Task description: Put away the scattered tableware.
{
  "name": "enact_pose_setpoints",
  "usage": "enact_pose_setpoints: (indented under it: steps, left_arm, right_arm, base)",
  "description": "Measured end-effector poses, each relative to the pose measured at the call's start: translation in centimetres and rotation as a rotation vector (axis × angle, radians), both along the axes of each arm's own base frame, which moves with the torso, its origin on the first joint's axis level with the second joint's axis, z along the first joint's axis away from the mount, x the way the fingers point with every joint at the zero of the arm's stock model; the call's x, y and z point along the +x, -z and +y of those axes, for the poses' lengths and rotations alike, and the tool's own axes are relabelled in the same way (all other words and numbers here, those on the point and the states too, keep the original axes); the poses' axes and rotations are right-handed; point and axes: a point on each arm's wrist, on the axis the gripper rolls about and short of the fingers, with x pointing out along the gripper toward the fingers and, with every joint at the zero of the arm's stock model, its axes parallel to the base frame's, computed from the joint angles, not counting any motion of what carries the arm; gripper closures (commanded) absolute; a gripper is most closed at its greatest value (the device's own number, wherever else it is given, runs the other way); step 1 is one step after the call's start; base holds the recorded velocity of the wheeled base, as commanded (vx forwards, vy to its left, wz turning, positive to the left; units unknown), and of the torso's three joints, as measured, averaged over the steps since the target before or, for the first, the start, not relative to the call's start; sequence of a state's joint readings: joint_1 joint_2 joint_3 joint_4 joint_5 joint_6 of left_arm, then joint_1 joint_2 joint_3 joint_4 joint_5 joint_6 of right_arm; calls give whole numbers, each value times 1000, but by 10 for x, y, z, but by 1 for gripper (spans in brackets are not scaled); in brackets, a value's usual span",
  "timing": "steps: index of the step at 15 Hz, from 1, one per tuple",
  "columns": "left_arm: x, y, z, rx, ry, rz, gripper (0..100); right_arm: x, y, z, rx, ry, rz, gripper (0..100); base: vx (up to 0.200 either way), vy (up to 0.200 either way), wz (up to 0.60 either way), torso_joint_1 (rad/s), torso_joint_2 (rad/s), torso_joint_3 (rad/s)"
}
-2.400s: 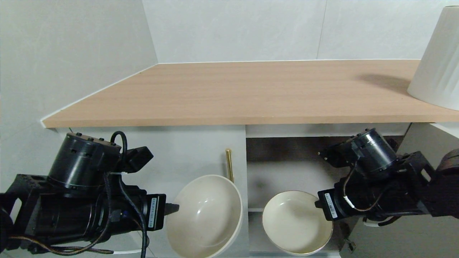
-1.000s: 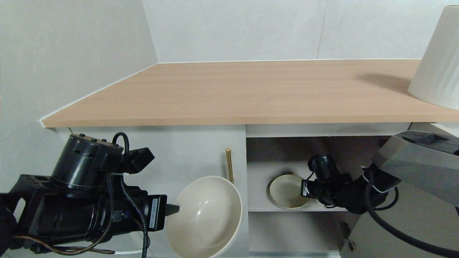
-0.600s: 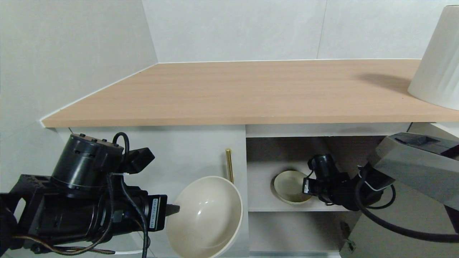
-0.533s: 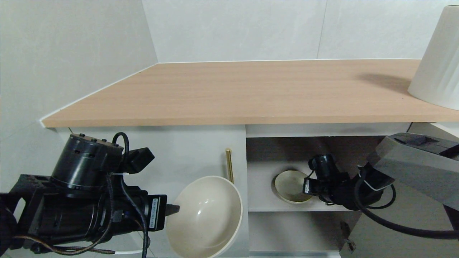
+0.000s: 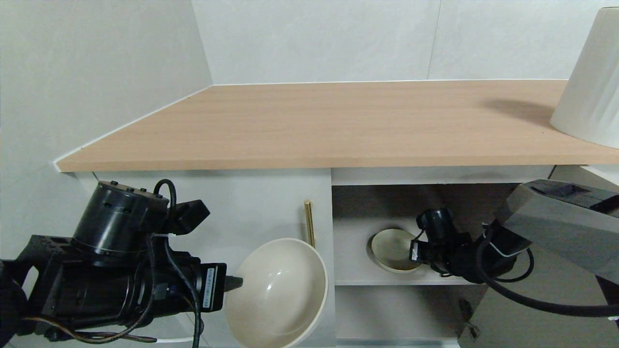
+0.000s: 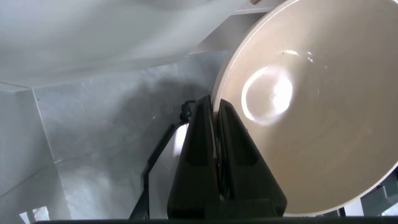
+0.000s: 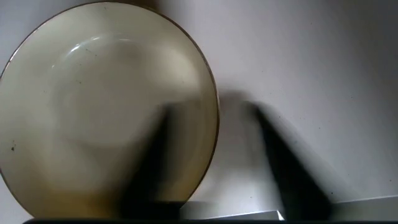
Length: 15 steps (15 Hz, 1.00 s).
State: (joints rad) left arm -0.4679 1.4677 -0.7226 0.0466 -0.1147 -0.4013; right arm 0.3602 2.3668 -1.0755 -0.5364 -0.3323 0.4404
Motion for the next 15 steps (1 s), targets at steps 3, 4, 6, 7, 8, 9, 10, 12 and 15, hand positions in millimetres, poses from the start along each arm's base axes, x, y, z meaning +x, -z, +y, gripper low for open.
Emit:
enact_pose_setpoints:
  steps: [3, 4, 6, 7, 8, 9, 10, 12, 15]
  left_arm:
    - [1, 2, 0, 8, -6, 3, 100]
    - [2, 3, -1, 12, -7, 6, 100]
    - [2, 5, -2, 14, -3, 13, 100]
    - [2, 7, -5, 17, 6, 20, 100]
    - [3, 9, -8, 22, 9, 27, 100]
    - [3, 13, -13, 38, 3, 34, 100]
    - [3, 17, -17, 53, -8, 37, 100]
    - [7, 30, -29, 120, -70, 23, 100]
    - [11, 57, -49, 249, -150, 14, 100]
  right_arm:
    - [-1, -1, 0, 1, 0, 1, 0]
    - [-2, -3, 0, 3, -3, 1, 0]
    - [-5, -8, 1, 12, -12, -1, 0]
    - [-9, -12, 3, 19, -27, 0, 0]
    - [-15, -17, 6, 35, -56, 4, 0]
    - [-22, -25, 10, 56, -98, 10, 0]
    - [-33, -34, 15, 79, -150, 25, 0]
    - [-57, -55, 23, 120, -256, 76, 0]
    - [-106, -93, 35, 147, -487, 171, 0]
  base:
    - [0, 0, 0, 0, 0, 0]
    - [0, 0, 0, 0, 0, 0]
    - [0, 0, 0, 0, 0, 0]
    - [0, 0, 0, 0, 0, 0]
    - [0, 0, 0, 0, 0, 0]
    - [0, 0, 0, 0, 0, 0]
    - [0, 0, 0, 0, 0, 0]
    - [0, 0, 0, 0, 0, 0]
    - [0, 0, 0, 0, 0, 0]
